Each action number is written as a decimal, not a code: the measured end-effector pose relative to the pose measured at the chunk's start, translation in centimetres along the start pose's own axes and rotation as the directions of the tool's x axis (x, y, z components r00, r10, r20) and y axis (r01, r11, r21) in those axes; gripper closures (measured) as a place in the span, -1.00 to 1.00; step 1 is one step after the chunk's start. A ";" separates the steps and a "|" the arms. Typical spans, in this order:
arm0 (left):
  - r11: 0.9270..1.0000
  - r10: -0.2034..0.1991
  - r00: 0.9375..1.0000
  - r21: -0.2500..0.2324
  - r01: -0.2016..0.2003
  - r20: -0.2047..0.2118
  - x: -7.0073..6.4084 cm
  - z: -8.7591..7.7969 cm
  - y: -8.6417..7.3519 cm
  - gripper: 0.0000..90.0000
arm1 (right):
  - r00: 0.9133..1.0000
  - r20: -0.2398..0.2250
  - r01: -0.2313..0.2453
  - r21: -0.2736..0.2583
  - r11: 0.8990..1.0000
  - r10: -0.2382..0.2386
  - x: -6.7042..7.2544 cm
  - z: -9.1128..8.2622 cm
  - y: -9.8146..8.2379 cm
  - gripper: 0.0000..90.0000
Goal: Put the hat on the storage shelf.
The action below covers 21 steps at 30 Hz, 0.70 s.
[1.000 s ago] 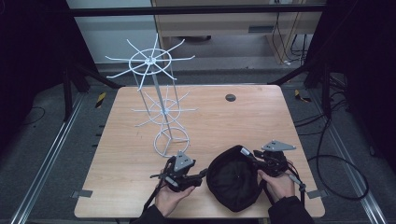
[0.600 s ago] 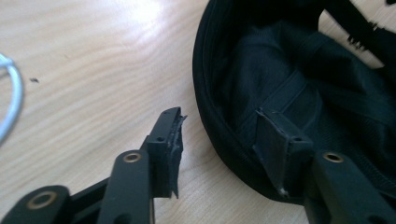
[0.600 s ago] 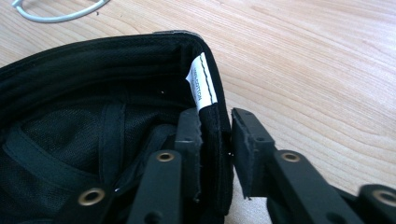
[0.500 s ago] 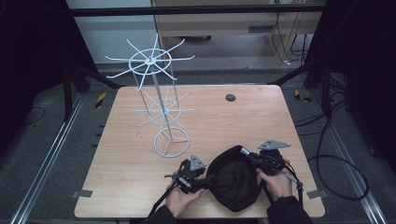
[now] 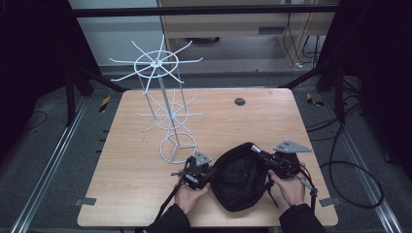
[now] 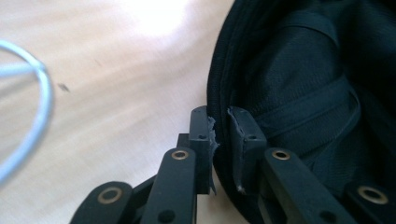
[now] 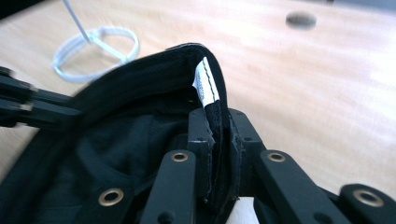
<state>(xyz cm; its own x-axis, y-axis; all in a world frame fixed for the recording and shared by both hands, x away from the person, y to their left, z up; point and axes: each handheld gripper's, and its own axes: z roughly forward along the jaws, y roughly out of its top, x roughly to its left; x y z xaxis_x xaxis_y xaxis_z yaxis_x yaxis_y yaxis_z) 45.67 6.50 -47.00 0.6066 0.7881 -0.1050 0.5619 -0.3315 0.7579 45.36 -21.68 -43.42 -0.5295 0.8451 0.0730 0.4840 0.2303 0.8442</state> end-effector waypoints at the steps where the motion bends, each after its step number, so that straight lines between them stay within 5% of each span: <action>1: 1.000 -0.001 1.000 -0.007 0.001 -0.008 0.0 0.1 0.4 0.79 | 1.000 -0.002 0.006 -0.032 0.999 -0.006 0.1 -0.3 0.3 0.81; 9: 0.997 -0.013 0.999 -0.083 0.010 -0.039 0.3 1.5 2.7 0.80 | 1.000 0.010 0.031 -0.150 0.988 -0.030 1.0 -2.3 1.8 0.81; 21: 0.988 -0.036 0.999 -0.153 0.033 -0.014 1.1 4.6 4.8 0.77 | 0.995 0.000 0.096 -0.191 0.977 -0.098 1.4 -3.4 2.3 0.81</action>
<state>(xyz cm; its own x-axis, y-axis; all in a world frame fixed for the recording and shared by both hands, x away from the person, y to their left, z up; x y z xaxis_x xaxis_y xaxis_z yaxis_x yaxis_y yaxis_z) 51.66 3.43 -46.38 0.5785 0.8063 -0.1231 0.4891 -0.2221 0.8434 43.35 -21.57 -39.61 -0.5740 0.8188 -0.0101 0.2893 0.2143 0.9330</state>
